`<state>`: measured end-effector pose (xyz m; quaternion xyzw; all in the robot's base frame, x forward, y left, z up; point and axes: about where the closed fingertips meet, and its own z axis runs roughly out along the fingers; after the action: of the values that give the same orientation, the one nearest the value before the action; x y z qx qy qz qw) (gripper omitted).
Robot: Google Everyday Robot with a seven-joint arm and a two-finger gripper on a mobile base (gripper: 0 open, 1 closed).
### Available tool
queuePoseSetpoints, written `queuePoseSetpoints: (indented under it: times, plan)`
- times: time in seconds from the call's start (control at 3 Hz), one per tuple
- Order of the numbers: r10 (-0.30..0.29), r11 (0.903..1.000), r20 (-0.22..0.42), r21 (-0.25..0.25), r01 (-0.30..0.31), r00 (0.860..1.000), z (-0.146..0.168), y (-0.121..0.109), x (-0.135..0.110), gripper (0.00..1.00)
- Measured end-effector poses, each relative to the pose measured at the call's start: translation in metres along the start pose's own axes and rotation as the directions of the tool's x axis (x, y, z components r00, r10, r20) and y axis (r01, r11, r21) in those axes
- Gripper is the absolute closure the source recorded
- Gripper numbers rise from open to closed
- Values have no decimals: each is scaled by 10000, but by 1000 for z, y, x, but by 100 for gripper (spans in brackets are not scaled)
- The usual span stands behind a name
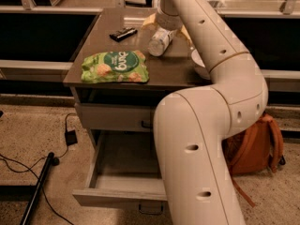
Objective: Place blue plastic bottle into middle drawer
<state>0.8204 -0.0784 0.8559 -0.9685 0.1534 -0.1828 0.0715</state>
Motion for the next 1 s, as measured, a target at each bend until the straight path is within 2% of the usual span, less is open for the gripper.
queuePoseSetpoints:
  times: [0.33, 0.67, 1.0]
  plan:
    - [-105, 9998, 158, -185, 108, 9998, 13, -2, -2, 23]
    - [-297, 9994, 305, -154, 302, 9991, 21, -11, -6, 46]
    - [-487, 9987, 334, 190, 480, 9983, 18, -25, -8, 70]
